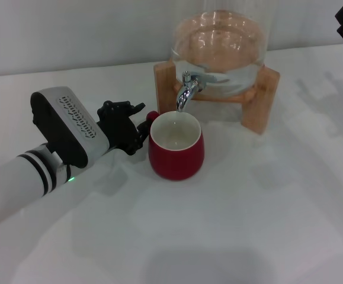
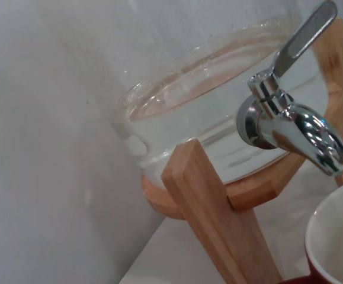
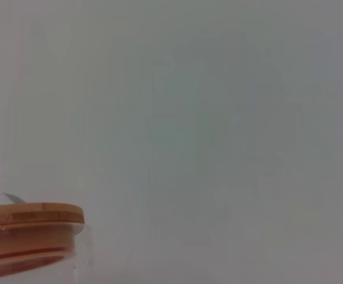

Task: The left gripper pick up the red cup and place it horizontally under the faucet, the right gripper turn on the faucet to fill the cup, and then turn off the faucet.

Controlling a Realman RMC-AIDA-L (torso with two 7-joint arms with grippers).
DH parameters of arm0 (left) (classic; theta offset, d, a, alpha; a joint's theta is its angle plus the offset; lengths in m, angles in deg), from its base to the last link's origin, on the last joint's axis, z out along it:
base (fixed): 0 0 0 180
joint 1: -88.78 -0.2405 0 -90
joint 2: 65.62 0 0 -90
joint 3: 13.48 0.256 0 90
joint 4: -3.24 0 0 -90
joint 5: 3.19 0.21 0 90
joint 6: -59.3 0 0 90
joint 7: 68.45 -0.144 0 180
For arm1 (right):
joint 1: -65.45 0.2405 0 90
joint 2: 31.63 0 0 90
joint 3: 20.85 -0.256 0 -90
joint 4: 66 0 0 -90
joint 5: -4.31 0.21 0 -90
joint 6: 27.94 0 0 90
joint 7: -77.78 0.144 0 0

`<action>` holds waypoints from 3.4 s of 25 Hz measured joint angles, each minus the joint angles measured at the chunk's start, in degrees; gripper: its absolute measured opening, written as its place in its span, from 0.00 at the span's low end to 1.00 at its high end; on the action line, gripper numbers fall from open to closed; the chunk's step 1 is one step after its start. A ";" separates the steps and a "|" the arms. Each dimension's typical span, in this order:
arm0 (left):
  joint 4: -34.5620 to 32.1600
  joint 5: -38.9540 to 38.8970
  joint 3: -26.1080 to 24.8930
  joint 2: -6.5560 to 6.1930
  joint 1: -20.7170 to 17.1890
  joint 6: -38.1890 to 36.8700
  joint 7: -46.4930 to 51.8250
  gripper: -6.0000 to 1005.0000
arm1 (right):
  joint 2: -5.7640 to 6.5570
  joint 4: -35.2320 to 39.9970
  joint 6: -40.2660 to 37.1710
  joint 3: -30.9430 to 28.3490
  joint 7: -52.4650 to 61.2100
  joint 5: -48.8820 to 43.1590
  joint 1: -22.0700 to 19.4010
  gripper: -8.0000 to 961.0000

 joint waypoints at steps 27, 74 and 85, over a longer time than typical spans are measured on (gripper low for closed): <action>-1.21 -0.14 0.00 0.00 -1.09 0.79 -0.48 0.42 | 0.18 0.01 -0.10 0.00 0.00 0.15 0.10 0.86; -3.75 -0.21 -2.57 -0.09 -5.39 1.67 -4.42 0.42 | 0.26 0.00 0.39 0.00 0.00 -0.17 0.28 0.86; -4.55 -0.31 -7.47 -0.09 -7.70 2.16 -7.69 0.42 | 0.26 0.00 0.32 0.00 0.00 -0.18 0.30 0.86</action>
